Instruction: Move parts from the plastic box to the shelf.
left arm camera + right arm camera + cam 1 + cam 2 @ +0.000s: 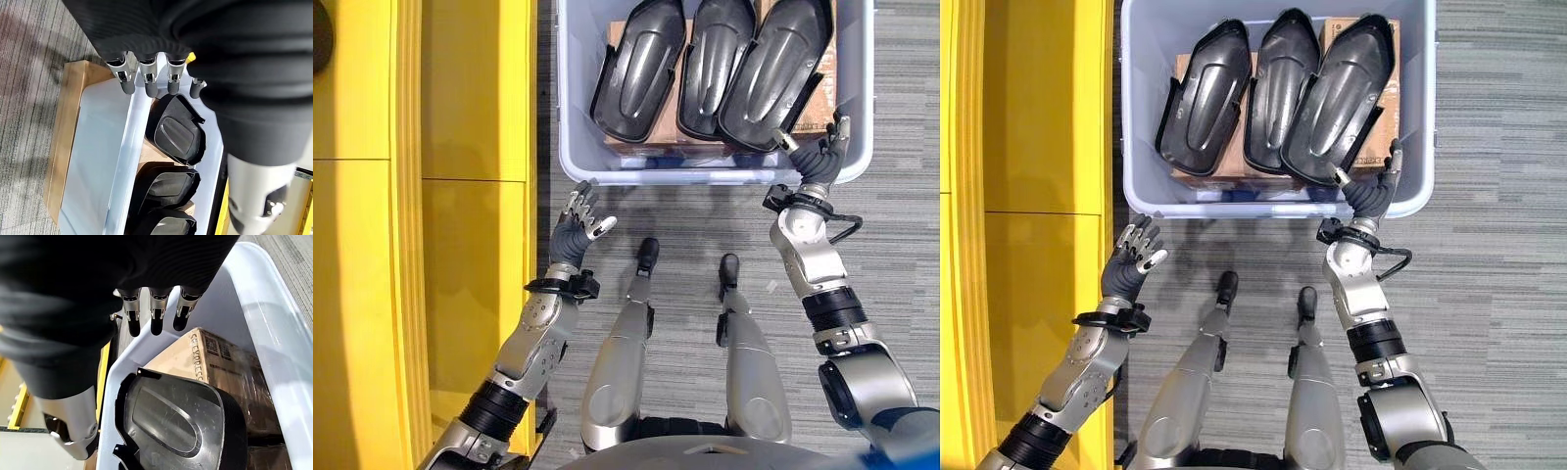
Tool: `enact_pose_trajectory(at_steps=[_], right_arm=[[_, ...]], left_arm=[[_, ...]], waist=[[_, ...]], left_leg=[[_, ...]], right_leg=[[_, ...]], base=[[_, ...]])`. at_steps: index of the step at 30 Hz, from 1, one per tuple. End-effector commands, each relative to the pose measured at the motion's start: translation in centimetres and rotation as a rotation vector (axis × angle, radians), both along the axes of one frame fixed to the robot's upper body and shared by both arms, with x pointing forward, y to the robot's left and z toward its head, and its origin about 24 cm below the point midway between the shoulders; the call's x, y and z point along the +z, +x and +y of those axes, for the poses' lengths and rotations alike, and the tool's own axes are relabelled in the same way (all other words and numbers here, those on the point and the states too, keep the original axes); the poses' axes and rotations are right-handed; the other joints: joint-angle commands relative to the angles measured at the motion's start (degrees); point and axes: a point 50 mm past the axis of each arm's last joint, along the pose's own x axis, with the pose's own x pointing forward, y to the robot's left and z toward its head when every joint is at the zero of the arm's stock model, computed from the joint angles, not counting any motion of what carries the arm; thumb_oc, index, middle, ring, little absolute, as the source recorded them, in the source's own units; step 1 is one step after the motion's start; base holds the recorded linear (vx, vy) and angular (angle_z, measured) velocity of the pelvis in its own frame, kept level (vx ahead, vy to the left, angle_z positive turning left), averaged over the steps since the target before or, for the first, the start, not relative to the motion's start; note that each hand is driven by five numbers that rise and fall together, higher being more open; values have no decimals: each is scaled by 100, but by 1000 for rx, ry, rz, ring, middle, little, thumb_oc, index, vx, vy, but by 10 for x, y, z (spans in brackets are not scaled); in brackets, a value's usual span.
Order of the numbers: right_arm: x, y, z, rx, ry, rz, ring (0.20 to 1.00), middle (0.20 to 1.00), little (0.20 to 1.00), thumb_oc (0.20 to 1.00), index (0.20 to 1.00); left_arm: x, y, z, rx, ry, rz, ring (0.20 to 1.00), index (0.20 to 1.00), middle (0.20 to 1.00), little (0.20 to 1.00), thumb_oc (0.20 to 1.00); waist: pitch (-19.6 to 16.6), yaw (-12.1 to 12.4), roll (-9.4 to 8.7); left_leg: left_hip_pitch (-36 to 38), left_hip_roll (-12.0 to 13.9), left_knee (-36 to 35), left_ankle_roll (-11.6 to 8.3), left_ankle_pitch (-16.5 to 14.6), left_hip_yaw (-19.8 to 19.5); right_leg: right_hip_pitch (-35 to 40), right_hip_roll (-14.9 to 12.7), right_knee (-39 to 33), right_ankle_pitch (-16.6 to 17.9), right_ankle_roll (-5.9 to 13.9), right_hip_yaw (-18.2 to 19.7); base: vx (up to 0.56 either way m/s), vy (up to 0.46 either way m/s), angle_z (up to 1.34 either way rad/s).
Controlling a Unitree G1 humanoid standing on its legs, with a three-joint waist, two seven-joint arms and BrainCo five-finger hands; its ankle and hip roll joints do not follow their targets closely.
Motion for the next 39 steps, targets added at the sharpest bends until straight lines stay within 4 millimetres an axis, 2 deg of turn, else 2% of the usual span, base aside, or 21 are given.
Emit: enact_pose_trajectory(at_steps=[1,11,15,24,32,36,39], right_arm=[[21,8,-10,-30,51,-69,1000,1000,1000,1000,1000],[36,27,-27,-133,46,-28,1000,1000,1000,1000,1000],[51,39,-34,-186,-39,16,1000,1000,1000,1000,1000],[74,51,-27,-183,-134,20,1000,1000,1000,1000,1000],[80,57,-25,-187,-165,49,1000,1000,1000,1000,1000],[76,61,-30,-199,-171,103,1000,1000,1000,1000,1000],[63,64,-35,-201,-143,171,1000,1000,1000,1000,1000]], left_arm=[[7,-10,1,-4,-20,-53,1000,1000,1000,1000,1000],[11,-7,-6,-32,-32,-68,1000,1000,1000,1000,1000],[16,-4,-10,-51,-34,-94,1000,1000,1000,1000,1000],[26,2,-18,-68,-47,-135,1000,1000,1000,1000,1000],[32,4,-21,-70,-48,-162,1000,1000,1000,1000,1000],[35,5,-22,-71,-48,-174,1000,1000,1000,1000,1000],[35,5,-23,-66,-55,-172,1000,1000,1000,1000,1000]], waist=[[-205,6,49],[-135,49,140],[-110,75,178],[-75,98,129],[-75,121,66],[-75,143,56],[-75,167,35]], left_leg=[[-177,438,502,-153,-191,857],[-201,439,500,-139,-185,898],[-204,439,499,-131,-193,923],[-242,450,469,-116,-188,939],[-309,436,472,-101,-196,914],[-383,411,484,-94,-199,899],[-483,401,482,-88,-189,884]], right_leg=[[-269,-303,411,-38,281,-19],[-384,-317,520,-39,281,-18],[-427,-320,551,-41,283,-13],[-501,-314,594,-40,289,-57],[-546,-319,607,-30,283,-100],[-585,-337,601,-23,280,-124],[-670,-336,602,-10,288,-145]], base=[[0,0,0],[6,3,-4],[0,0,0],[3,1,-1],[10,0,1],[10,6,3],[8,7,3]])
